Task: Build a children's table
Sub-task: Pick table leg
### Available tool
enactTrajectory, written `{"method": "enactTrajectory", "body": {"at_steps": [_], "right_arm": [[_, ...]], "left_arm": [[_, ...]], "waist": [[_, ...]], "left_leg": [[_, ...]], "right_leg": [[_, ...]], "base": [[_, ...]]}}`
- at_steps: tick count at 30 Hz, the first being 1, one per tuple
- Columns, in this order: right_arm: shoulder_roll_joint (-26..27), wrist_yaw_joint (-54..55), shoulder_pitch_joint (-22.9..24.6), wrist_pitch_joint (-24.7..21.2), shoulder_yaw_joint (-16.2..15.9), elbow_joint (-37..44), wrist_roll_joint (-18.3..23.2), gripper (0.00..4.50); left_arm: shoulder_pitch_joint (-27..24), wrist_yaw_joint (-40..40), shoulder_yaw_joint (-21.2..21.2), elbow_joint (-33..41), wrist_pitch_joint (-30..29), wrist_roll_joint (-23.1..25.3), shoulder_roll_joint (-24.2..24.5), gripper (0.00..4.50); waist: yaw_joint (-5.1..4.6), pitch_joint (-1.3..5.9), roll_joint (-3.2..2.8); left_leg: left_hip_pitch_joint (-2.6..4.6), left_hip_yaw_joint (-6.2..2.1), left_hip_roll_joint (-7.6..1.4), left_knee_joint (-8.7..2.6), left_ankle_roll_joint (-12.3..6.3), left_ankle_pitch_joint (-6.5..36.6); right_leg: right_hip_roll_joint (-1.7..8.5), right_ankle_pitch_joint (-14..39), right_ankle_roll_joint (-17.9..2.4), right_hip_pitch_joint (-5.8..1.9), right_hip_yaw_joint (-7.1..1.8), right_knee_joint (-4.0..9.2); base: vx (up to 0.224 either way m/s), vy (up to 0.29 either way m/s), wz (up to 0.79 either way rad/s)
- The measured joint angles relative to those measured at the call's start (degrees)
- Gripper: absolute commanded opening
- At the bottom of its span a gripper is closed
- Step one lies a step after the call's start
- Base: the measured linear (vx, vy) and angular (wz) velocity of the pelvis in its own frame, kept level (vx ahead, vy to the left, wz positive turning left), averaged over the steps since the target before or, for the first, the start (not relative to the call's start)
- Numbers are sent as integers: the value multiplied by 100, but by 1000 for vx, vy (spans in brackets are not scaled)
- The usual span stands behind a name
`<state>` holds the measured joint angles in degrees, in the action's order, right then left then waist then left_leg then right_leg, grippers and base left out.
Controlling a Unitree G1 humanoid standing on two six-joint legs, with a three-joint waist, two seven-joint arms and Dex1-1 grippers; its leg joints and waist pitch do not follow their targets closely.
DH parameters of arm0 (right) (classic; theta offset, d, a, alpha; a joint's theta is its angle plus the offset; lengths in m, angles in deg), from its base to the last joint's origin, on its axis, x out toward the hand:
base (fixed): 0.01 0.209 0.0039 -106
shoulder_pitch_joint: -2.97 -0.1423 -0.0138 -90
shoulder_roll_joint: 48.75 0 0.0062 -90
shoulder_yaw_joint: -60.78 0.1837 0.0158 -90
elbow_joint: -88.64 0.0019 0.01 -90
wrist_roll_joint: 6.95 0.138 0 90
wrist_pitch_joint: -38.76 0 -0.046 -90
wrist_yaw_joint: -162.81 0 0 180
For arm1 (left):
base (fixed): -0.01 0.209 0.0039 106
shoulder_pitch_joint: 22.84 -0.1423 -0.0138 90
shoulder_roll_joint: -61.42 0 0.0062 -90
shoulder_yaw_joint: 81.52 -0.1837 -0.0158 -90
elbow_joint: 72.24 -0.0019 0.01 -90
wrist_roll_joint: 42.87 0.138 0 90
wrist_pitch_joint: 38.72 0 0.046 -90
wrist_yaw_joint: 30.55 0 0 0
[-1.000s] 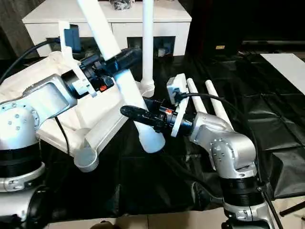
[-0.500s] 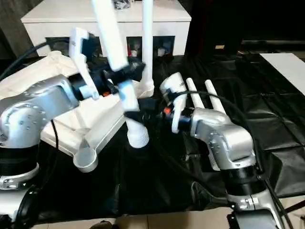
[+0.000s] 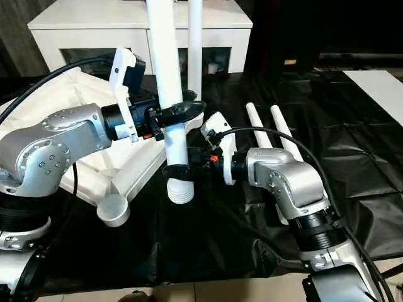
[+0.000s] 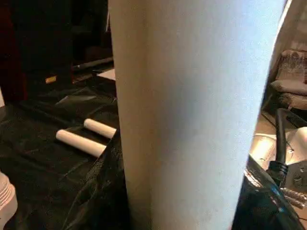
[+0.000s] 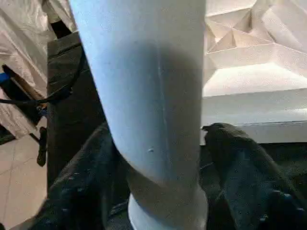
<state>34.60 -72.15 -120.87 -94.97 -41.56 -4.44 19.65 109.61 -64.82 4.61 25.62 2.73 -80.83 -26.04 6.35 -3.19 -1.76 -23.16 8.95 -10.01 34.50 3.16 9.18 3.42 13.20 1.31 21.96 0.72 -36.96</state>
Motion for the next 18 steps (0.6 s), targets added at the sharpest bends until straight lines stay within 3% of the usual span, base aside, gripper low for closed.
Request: {"method": "enactTrajectory", "body": {"at_steps": [6, 16, 18], "right_arm": [[20, -81, -43, 1, -100, -58, -10, 205], [77, -161, -58, 53, -156, -88, -25, 191], [84, -141, -57, 64, -152, -108, -26, 191]], "left_arm": [[28, -79, -30, 0, 3, 13, 11, 179], [32, -148, -40, -2, 5, 66, 18, 179], [55, -97, -42, -44, 1, 94, 17, 235]], "waist": [[3, -1, 3], [6, -2, 6], [6, -2, 6]], "left_leg": [[0, 0, 0, 1, -1, -1], [0, 2, -1, 2, -12, -8], [0, 2, -1, 2, -11, -8]], "right_leg": [[0, 0, 0, 0, 0, -2], [1, -1, -2, 0, 1, -4], [1, -2, -3, 0, 1, -6]], "base": [[0, 0, 0], [0, 0, 0], [0, 0, 0]]}}
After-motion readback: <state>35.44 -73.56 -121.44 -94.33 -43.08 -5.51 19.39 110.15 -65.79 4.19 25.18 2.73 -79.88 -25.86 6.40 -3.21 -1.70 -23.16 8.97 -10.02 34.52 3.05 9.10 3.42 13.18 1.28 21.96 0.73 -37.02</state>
